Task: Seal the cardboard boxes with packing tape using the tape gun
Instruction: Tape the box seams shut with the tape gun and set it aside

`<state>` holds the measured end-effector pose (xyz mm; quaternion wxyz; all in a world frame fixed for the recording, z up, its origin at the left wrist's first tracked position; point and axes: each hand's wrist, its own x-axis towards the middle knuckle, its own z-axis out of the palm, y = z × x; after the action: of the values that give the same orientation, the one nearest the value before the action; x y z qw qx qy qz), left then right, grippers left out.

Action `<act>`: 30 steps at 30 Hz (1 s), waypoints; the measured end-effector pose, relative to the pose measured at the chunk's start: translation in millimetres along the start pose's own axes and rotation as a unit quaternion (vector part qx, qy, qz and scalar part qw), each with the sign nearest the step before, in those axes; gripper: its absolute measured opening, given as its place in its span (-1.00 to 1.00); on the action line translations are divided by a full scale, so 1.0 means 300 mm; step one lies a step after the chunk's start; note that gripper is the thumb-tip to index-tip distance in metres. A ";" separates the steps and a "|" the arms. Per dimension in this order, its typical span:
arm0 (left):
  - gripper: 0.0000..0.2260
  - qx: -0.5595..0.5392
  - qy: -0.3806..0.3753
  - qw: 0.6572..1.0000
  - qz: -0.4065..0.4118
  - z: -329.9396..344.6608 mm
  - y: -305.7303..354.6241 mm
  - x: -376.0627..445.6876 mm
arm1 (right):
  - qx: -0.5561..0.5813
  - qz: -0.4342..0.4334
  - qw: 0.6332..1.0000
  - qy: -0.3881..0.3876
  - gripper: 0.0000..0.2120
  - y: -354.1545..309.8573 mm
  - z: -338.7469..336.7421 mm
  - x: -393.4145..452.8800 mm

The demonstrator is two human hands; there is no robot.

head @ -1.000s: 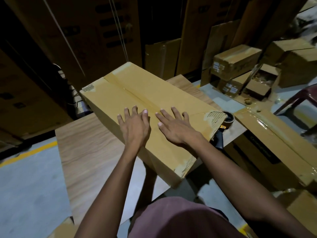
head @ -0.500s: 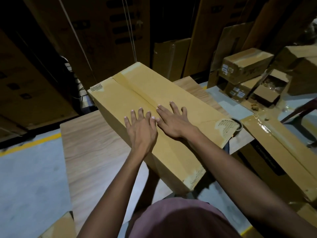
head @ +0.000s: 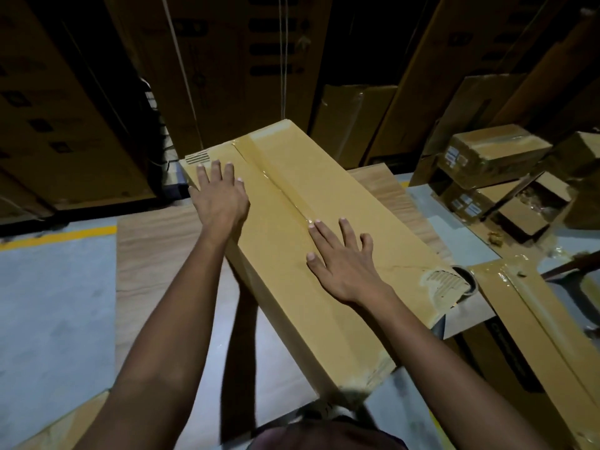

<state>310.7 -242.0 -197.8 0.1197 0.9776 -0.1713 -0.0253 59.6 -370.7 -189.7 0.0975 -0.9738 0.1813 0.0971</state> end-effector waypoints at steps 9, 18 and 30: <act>-0.51 -0.005 0.009 1.000 -0.012 0.013 -0.008 -0.004 | -0.016 -0.054 0.998 -0.029 -0.37 -0.125 -0.076 0.377; -0.52 -0.007 0.015 1.000 -0.017 -0.001 -0.013 0.000 | -0.010 -0.027 0.999 -0.015 -0.36 -0.147 -0.054 0.383; -0.52 -0.049 0.023 0.998 -0.022 0.014 -0.009 -0.001 | -0.027 -0.067 0.997 0.014 -0.34 -0.258 -0.105 0.701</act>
<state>311.0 -240.5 -202.5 0.1709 0.9744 -0.1456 -0.0141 285.8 -377.2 -194.6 0.0752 -0.9872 0.1146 0.0813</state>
